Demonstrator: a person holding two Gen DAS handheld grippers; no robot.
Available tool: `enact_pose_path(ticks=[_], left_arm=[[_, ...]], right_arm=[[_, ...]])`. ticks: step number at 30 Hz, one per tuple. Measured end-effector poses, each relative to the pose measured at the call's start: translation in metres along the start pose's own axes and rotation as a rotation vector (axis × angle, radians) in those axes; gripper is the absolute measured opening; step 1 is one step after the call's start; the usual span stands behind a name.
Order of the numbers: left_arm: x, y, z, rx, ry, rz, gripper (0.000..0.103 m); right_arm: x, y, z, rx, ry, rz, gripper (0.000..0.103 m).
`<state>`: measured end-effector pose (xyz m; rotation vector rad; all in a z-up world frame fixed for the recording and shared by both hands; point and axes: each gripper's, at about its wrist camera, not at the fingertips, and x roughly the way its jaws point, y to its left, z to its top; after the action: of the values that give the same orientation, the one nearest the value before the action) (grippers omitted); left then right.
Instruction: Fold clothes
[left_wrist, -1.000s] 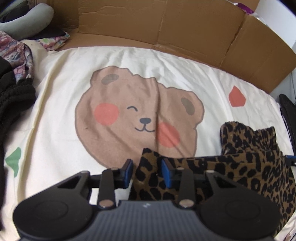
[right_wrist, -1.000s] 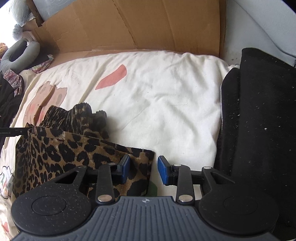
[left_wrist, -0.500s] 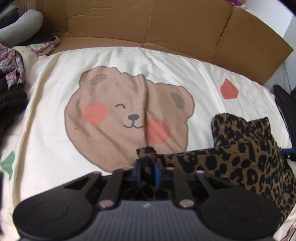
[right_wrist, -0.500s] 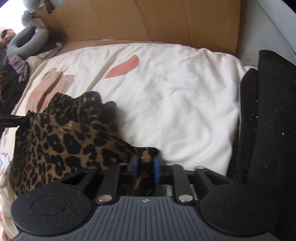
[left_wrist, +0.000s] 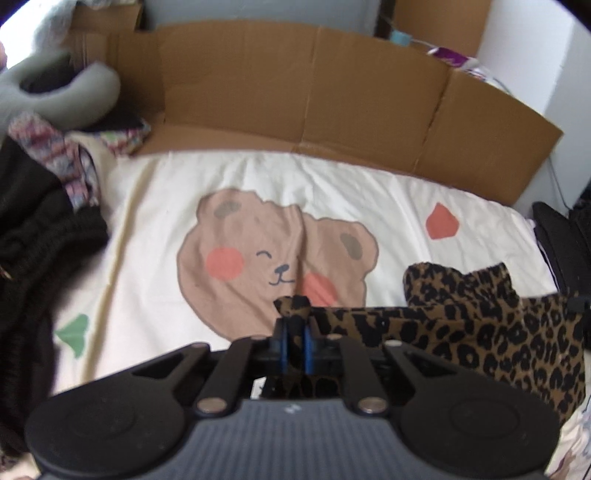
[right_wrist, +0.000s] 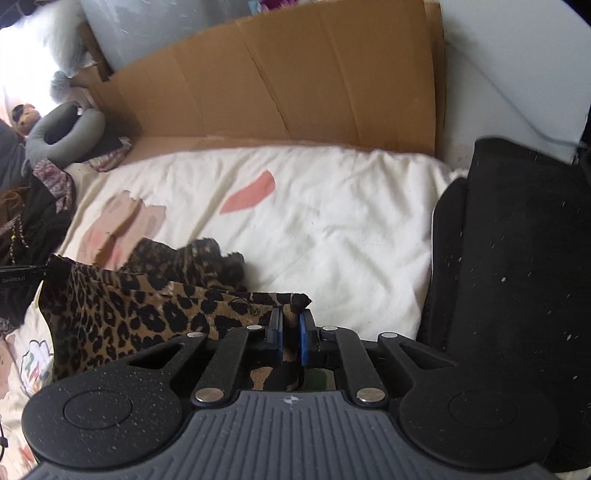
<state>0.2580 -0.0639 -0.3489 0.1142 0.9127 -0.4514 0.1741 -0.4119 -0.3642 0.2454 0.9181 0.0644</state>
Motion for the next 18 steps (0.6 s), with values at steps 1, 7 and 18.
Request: enact_pose_path(ticks=[1, 7, 18], left_arm=[[-0.004, -0.001, 0.0, 0.001, -0.007, 0.001, 0.009], [-0.024, -0.002, 0.004, -0.009, -0.048, -0.006, 0.009], [-0.05, -0.007, 0.024, -0.018, -0.135, 0.002, 0.009]], right_arm=[[-0.004, 0.002, 0.0, -0.004, -0.007, 0.002, 0.006], [-0.026, 0.007, -0.003, -0.006, -0.047, 0.004, 0.006], [-0.054, 0.015, 0.012, 0.002, -0.111, -0.002, 0.006]])
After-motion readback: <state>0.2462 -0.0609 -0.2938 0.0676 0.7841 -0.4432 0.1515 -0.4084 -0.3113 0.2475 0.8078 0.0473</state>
